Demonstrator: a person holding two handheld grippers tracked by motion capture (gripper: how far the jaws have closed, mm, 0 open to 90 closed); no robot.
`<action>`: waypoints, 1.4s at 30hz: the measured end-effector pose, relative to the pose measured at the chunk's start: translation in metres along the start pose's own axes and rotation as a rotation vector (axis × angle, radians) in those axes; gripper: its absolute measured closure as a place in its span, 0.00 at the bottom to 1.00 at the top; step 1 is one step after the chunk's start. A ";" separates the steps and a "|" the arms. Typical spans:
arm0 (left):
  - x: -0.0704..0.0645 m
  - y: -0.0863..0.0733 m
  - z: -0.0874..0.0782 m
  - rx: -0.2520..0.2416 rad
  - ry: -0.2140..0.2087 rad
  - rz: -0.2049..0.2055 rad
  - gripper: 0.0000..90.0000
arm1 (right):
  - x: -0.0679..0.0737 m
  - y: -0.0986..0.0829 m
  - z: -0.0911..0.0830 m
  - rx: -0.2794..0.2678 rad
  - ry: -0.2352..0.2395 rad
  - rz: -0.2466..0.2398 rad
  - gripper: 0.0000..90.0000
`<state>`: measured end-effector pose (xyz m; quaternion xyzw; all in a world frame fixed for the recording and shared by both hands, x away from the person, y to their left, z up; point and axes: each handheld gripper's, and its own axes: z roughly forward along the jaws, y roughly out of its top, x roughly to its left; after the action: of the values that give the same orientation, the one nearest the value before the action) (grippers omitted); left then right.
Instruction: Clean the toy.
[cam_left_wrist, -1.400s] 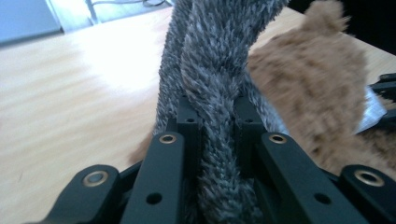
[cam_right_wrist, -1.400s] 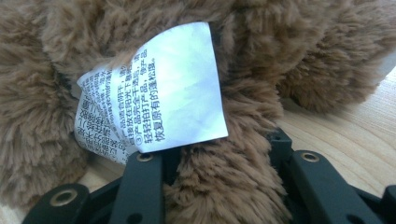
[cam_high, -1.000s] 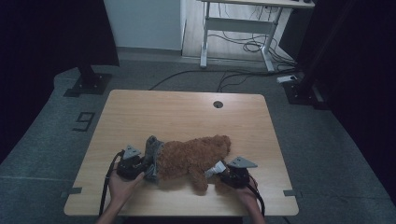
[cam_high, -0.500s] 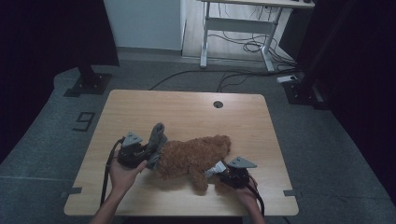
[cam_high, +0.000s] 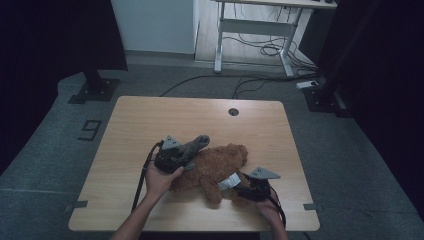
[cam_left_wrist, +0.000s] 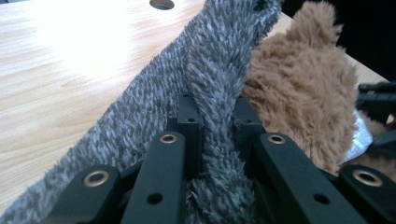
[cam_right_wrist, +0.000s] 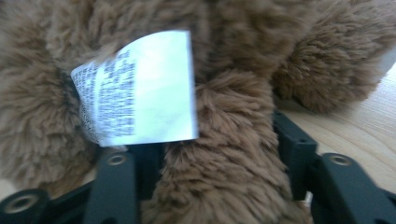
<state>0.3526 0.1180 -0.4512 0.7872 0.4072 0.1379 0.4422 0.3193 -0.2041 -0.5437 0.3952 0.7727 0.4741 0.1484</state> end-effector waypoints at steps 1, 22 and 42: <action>-0.001 -0.004 0.000 -0.006 -0.003 0.002 0.87 | -0.002 0.001 -0.003 -0.006 0.008 0.005 0.44; 0.006 -0.036 -0.011 -0.071 -0.077 -0.055 0.88 | -0.001 0.074 0.016 0.015 0.114 0.054 0.01; 0.005 -0.006 -0.023 -0.154 -0.046 -0.065 0.88 | 0.030 0.079 0.027 -0.160 -0.076 -0.236 0.53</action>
<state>0.3391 0.1370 -0.4436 0.7402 0.4106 0.1363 0.5147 0.3530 -0.1462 -0.4861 0.3062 0.7673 0.4981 0.2633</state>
